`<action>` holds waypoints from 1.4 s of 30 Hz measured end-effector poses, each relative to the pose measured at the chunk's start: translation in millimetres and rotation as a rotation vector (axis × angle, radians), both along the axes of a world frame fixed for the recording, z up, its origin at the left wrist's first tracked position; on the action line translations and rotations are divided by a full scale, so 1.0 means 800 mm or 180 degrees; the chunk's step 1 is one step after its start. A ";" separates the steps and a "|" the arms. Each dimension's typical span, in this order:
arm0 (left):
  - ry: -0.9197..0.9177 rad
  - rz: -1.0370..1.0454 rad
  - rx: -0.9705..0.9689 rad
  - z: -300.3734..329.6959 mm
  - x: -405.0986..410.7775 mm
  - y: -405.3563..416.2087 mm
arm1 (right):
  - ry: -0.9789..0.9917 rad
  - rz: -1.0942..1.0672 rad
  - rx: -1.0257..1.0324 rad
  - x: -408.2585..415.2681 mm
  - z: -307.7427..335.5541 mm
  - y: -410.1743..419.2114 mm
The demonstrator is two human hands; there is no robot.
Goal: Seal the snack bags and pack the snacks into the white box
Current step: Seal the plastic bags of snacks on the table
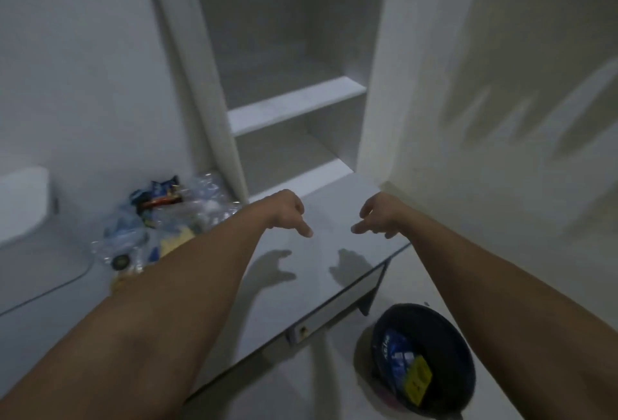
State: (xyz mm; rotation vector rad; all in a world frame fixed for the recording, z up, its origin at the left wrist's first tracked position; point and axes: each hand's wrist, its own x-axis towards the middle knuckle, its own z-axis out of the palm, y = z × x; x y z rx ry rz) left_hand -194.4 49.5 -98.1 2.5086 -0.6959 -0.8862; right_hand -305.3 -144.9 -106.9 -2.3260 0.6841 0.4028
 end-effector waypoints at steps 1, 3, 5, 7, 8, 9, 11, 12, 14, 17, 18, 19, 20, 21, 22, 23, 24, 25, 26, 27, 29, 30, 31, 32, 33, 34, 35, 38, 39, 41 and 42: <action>-0.0034 0.0042 0.0022 0.004 0.010 0.031 | -0.0013 0.0092 0.0001 0.015 0.006 0.025; -0.0093 0.0150 0.0070 0.009 0.030 0.094 | -0.0008 0.0291 -0.0009 0.045 0.016 0.078; -0.0131 0.0254 0.0128 0.014 0.046 0.156 | 0.0001 0.0478 -0.0034 0.075 0.022 0.132; -0.0115 0.0412 0.0185 0.015 0.061 0.215 | -0.0004 0.0647 -0.0050 0.103 0.026 0.186; -0.0123 0.0492 0.0208 0.015 0.069 0.243 | -0.0010 0.0733 -0.0063 0.116 0.027 0.211; -0.0150 0.0569 0.0210 0.015 0.075 0.269 | -0.0021 0.0832 -0.0085 0.128 0.028 0.237; -0.0163 0.0695 0.0199 0.013 0.086 0.318 | 0.0001 0.1036 -0.0126 0.150 0.031 0.285; -0.0170 0.0763 0.0201 0.011 0.092 0.340 | 0.0022 0.1125 -0.0151 0.161 0.031 0.307; -0.0169 0.0882 0.0216 0.006 0.100 0.380 | 0.0035 0.1307 -0.0201 0.181 0.031 0.347; -0.0125 0.1118 0.0261 -0.006 0.112 0.428 | 0.0003 0.1511 -0.0188 0.206 0.023 0.399; -0.0107 0.1213 0.0238 -0.012 0.116 0.441 | -0.0004 0.1587 -0.0200 0.215 0.017 0.412; -0.0078 0.1319 0.0209 -0.018 0.119 0.451 | -0.0010 0.1656 -0.0221 0.221 0.012 0.424; -0.0071 0.1424 0.0171 -0.023 0.121 0.460 | -0.0010 0.1718 -0.0227 0.229 0.005 0.434; -0.0049 0.1553 0.0125 -0.030 0.124 0.467 | 0.0004 0.1744 -0.0204 0.238 -0.002 0.443; -0.0041 0.1686 0.0066 -0.038 0.127 0.473 | 0.0019 0.1759 -0.0178 0.246 -0.010 0.450; 0.0009 0.1843 -0.0003 -0.046 0.132 0.479 | 0.0046 0.1793 -0.0166 0.255 -0.017 0.457; 0.0061 0.2005 -0.0101 -0.054 0.137 0.484 | 0.0056 0.1836 -0.0162 0.266 -0.025 0.463; 0.0123 0.2174 -0.0222 -0.063 0.142 0.487 | 0.0052 0.1879 -0.0153 0.276 -0.033 0.468; 0.0167 0.2301 -0.0298 -0.072 0.148 0.491 | 0.0041 0.1918 -0.0138 0.287 -0.042 0.473; 0.0186 0.2418 -0.0331 -0.080 0.154 0.494 | 0.0033 0.1941 -0.0120 0.298 -0.050 0.477; 0.0182 0.2638 -0.0386 -0.096 0.165 0.496 | 0.0007 0.1974 -0.0061 0.322 -0.067 0.484; 0.0186 0.2759 -0.0438 -0.102 0.171 0.495 | -0.0015 0.1962 -0.0008 0.334 -0.075 0.486; 0.0224 0.2876 -0.0499 -0.109 0.177 0.494 | -0.0036 0.1922 0.0054 0.345 -0.084 0.489; 0.0279 0.2937 -0.0564 -0.114 0.183 0.492 | -0.0052 0.1880 0.0132 0.356 -0.092 0.490; 0.0308 0.2992 -0.0601 -0.118 0.188 0.489 | -0.0063 0.1856 0.0207 0.366 -0.100 0.491; 0.0311 0.3054 -0.0599 -0.122 0.195 0.486 | -0.0089 0.1837 0.0271 0.375 -0.108 0.492; 0.0280 0.3099 -0.0624 -0.127 0.201 0.482 | -0.0103 0.1829 0.0320 0.382 -0.116 0.492; 0.0294 0.3129 -0.0742 -0.140 0.214 0.469 | -0.0121 0.1816 0.0381 0.393 -0.137 0.490; 0.0293 0.3114 -0.0786 -0.142 0.215 0.465 | -0.0127 0.1800 0.0392 0.395 -0.141 0.489; 0.0254 0.3123 -0.0850 -0.149 0.217 0.461 | -0.0112 0.1751 0.0422 0.398 -0.149 0.486; 0.0220 0.3168 -0.0884 -0.151 0.217 0.460 | -0.0112 0.1726 0.0421 0.398 -0.152 0.485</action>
